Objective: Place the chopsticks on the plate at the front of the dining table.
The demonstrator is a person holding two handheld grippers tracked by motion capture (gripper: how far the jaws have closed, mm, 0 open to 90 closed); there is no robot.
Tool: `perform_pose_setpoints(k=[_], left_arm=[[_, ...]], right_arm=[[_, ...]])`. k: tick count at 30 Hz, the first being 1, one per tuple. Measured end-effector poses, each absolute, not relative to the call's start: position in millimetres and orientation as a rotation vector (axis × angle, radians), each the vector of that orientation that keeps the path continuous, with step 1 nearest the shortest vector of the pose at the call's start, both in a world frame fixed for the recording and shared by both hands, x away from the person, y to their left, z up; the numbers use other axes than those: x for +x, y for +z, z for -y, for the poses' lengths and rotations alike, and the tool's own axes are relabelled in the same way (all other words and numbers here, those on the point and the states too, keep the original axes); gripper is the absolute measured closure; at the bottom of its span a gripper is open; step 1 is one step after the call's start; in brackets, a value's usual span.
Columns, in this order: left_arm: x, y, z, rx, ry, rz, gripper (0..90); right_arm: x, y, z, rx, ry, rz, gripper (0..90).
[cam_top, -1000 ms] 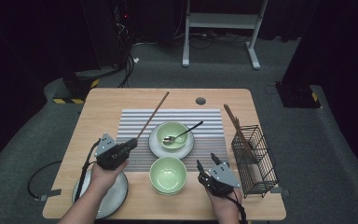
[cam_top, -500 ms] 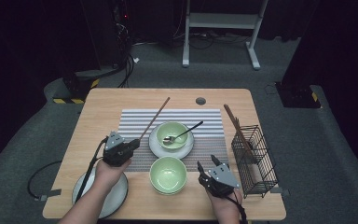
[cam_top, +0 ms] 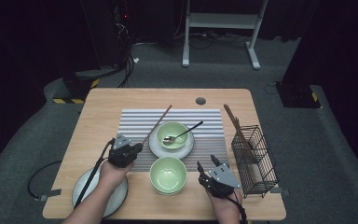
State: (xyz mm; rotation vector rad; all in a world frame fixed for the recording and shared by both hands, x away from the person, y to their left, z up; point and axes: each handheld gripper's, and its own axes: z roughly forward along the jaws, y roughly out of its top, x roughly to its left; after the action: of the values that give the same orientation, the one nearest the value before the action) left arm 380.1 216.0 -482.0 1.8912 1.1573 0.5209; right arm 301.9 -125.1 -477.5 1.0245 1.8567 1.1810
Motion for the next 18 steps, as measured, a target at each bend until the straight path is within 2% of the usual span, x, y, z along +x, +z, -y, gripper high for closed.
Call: perform_pose_setpoints(k=[18], left_arm=[[385.9,-494.1,-204.3,1.995,0.486,-1.217,84.6]], right_arm=[[301.5,-478.1,122.8,1.017,1.181,-1.865,45.2]])
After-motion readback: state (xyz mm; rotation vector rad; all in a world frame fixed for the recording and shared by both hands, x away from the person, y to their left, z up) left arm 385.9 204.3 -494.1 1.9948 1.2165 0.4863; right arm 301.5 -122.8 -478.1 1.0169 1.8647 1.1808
